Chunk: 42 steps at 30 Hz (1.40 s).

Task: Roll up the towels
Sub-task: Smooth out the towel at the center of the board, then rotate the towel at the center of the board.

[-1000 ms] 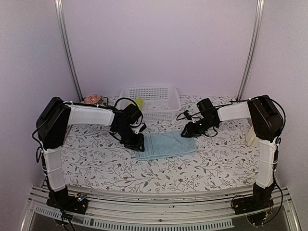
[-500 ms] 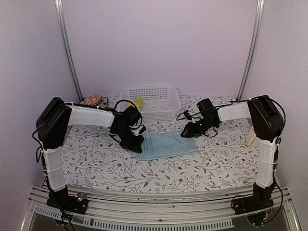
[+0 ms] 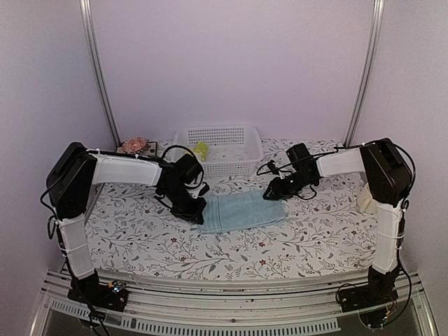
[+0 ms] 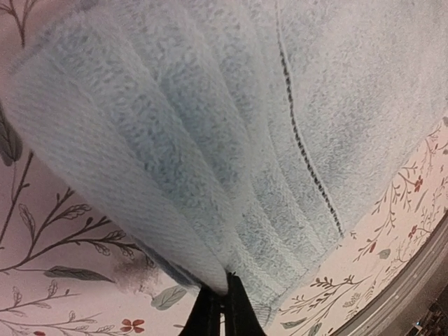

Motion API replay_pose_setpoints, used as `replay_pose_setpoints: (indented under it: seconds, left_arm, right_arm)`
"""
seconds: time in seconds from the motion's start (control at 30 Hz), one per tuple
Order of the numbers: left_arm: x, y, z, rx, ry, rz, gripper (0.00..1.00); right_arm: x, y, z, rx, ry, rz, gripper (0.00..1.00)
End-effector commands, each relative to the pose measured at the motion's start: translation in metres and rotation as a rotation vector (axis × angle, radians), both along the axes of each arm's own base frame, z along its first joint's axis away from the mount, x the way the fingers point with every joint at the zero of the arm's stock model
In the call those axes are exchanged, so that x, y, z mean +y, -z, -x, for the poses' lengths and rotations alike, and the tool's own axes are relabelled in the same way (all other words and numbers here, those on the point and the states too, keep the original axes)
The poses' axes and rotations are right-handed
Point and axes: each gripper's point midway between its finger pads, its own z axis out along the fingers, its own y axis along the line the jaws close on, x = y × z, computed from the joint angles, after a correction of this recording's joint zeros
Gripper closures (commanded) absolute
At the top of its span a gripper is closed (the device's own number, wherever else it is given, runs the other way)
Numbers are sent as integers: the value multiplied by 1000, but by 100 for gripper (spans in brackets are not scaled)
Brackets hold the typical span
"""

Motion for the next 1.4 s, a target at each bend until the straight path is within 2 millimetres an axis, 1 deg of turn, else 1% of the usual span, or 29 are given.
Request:
replay_pose_setpoints:
  seconds: [0.0, 0.03, 0.1, 0.2, 0.27, 0.33, 0.4, 0.43, 0.5, 0.57, 0.63, 0.73, 0.83, 0.9, 0.93, 0.97, 1.0, 1.1, 1.2, 1.37]
  left_arm:
    - [8, 4, 15, 53, 14, -10, 94]
    - [9, 4, 15, 50, 11, -12, 89]
    - [11, -1, 13, 33, 7, -17, 74]
    - [14, -17, 3, -15, -5, -24, 52]
    - [18, -29, -7, -60, -15, -39, 49]
    - [20, -47, -23, -116, -26, -46, 46]
    - [21, -67, -38, -182, -39, -42, 37]
    - [18, -77, -44, -212, -40, -30, 36]
    - [7, -97, -55, -264, -28, 28, 34]
    - [-9, -110, -61, -293, -6, 107, 32]
    - [-22, -114, -64, -302, 17, 173, 33]
    - [-42, -107, -68, -294, 55, 259, 39]
    - [-56, -92, -72, -273, 78, 299, 55]
    - [-59, -74, -76, -258, 85, 285, 66]
    - [-59, -61, -79, -252, 87, 264, 68]
    - [-57, -53, -83, -251, 84, 245, 72]
    - [-57, -45, -84, -247, 86, 232, 77]
    - [-50, -29, -89, -245, 73, 195, 86]
    - [-40, -21, -95, -258, 55, 163, 89]
    - [-22, -7, -97, -260, 38, 87, 90]
  right_arm:
    - [-14, 20, 12, 49, 21, 71, 64]
    - [-14, 19, 12, 48, 20, 70, 64]
    - [-12, 16, 12, 43, 13, 65, 64]
    - [-9, 7, 13, 31, -2, 45, 63]
    - [-7, -4, 13, 20, -17, 26, 63]
    - [-4, -16, 13, 4, -33, 11, 62]
    - [-2, -29, 13, -14, -45, -5, 61]
    - [-1, -37, 12, -26, -49, -13, 61]
    - [1, -48, 13, -42, -60, -31, 58]
    - [3, -56, 14, -51, -67, -50, 57]
    - [7, -61, 14, -52, -77, -75, 55]
    - [12, -62, 14, -42, -86, -108, 55]
    - [18, -60, 12, -35, -91, -140, 55]
    - [20, -58, 10, -31, -88, -155, 55]
    - [21, -56, 10, -28, -87, -160, 55]
    - [22, -53, 9, -22, -83, -163, 55]
    - [22, -50, 7, -22, -80, -161, 55]
    - [21, -38, 5, -1, -65, -150, 55]
    - [17, -24, 1, 13, -44, -125, 55]
    - [6, -8, -7, 15, 9, -78, 56]
